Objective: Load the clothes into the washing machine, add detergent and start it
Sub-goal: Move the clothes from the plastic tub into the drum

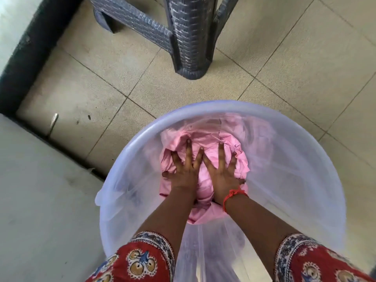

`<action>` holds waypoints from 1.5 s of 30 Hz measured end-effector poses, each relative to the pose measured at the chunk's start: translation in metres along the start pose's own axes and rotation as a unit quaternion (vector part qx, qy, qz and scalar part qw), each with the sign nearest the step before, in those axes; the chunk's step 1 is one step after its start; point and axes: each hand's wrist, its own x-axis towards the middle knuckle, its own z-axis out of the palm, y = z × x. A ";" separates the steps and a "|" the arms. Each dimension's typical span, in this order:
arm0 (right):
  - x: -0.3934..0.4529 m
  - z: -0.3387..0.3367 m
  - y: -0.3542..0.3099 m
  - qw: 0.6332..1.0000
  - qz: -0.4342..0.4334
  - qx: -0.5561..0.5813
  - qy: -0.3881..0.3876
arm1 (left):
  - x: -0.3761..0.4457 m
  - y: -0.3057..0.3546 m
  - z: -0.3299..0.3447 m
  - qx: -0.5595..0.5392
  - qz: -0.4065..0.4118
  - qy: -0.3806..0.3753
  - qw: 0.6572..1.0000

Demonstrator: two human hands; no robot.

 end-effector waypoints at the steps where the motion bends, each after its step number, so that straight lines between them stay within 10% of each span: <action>1: 0.003 0.003 -0.002 1.000 0.003 -0.007 0.003 | 0.003 0.000 0.005 0.002 0.000 -0.002 1.000; 16: 0.014 0.000 0.000 0.992 -0.068 0.109 0.006 | 0.018 -0.026 0.019 -0.131 0.155 0.125 0.971; 24: -0.005 -0.022 -0.012 0.988 -0.054 0.142 0.013 | 0.004 -0.024 -0.019 -0.040 0.156 0.031 0.986; 45: -0.266 -0.340 -0.022 0.985 -0.106 0.116 0.072 | -0.260 -0.023 -0.304 -0.093 0.106 0.122 0.982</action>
